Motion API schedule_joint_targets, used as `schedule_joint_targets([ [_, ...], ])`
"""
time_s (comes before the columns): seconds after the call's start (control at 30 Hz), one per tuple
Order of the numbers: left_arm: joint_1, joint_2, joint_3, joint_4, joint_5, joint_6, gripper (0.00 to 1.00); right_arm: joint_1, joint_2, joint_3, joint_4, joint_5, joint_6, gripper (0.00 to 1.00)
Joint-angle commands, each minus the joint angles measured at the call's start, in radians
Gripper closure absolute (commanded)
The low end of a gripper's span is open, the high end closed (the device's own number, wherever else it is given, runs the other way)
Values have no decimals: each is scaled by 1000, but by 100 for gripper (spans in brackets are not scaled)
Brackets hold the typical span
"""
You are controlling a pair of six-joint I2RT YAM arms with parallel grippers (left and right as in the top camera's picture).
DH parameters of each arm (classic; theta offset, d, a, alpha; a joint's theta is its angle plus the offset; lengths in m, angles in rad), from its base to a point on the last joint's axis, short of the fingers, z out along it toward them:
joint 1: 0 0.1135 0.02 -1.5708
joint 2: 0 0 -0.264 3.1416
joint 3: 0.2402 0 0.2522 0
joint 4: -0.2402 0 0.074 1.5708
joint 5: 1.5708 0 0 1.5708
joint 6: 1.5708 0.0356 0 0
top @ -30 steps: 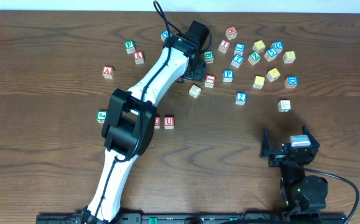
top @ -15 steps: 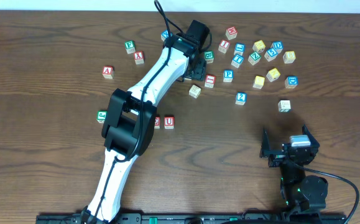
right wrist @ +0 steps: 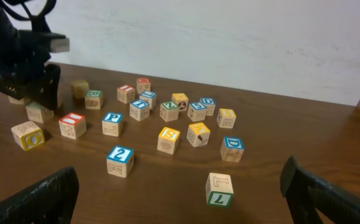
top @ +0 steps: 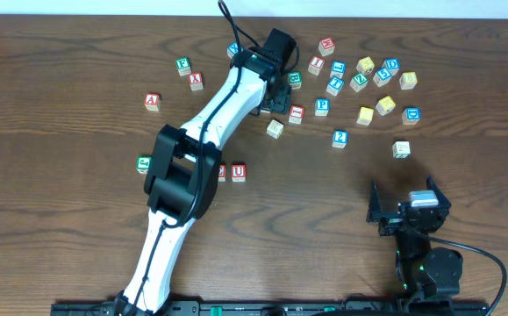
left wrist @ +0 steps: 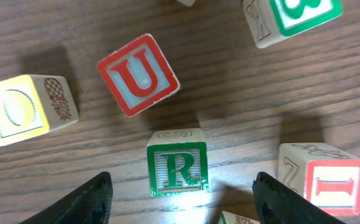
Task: Spell out NEURIPS
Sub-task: 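Lower the left gripper around the green R block and close it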
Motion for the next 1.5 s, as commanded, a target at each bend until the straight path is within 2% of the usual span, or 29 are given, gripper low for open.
schedule_joint_targets([
  [0.0, 1, 37, 21, 0, 2, 14, 29, -9, -2, -1, -5, 1, 14, 1],
  [0.43, 1, 42, 21, 9, 2, 14, 29, -9, -2, -1, -4, 0, 15, 1],
  [0.53, 1, 42, 21, 16, 2, 14, 38, -9, -2, -1, -5, 1, 15, 1],
  [0.77, 1, 42, 21, 23, 2, 14, 39, -9, -2, -1, -5, 1, 14, 1],
  [0.87, 1, 42, 21, 24, 2, 14, 44, -9, -2, -1, -5, 1, 15, 1],
  [1.47, 1, 44, 21, 28, -17, 29, 43, -9, -2, -1, -5, 1, 15, 1],
])
